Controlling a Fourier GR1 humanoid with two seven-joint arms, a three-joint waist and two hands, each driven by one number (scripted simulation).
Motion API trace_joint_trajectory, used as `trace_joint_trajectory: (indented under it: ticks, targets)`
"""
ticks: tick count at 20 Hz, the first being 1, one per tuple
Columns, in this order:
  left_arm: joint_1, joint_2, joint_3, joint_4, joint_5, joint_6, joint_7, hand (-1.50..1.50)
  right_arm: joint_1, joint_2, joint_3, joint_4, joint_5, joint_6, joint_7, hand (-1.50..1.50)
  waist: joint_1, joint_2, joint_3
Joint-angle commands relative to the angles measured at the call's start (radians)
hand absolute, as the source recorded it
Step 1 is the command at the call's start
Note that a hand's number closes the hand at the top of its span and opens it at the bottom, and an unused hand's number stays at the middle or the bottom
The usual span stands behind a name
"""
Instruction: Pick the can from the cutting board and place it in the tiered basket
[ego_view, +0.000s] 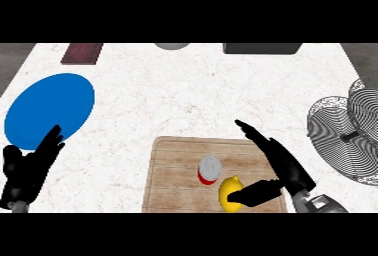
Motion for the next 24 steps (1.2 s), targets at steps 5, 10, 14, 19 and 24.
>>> trace_joint_trajectory:
  ticks: [5,10,14,19,24]
  targets:
    - [0.039,-0.028,0.001,-0.094,-0.038,0.015,0.055,0.00,-0.193,0.073,-0.031,-0.043,-0.066,0.123,0.377,-1.50,0.005,0.001,0.003]
    - [0.031,-0.008,0.070,0.020,-0.017,-0.092,-0.028,0.00,-0.198,0.023,-0.077,-0.138,-0.161,0.241,0.555,-1.50,-0.005,0.001,0.003]
    - [0.034,-0.081,0.045,0.015,-0.086,-0.038,-0.030,0.00,-0.237,0.077,-0.059,-0.059,-0.078,0.238,0.601,-1.50,-0.001,0.002,0.003]
    - [-0.029,-0.078,0.084,-0.009,-0.094,-0.056,0.061,0.00,-0.141,0.052,-0.100,-0.132,-0.095,0.277,0.630,-1.50,-0.008,0.002,0.003]
    - [0.085,-0.074,0.130,-0.086,-0.092,-0.099,0.030,0.00,-0.055,0.085,-0.068,-0.109,-0.059,0.290,0.542,-1.50,-0.001,0.001,0.003]
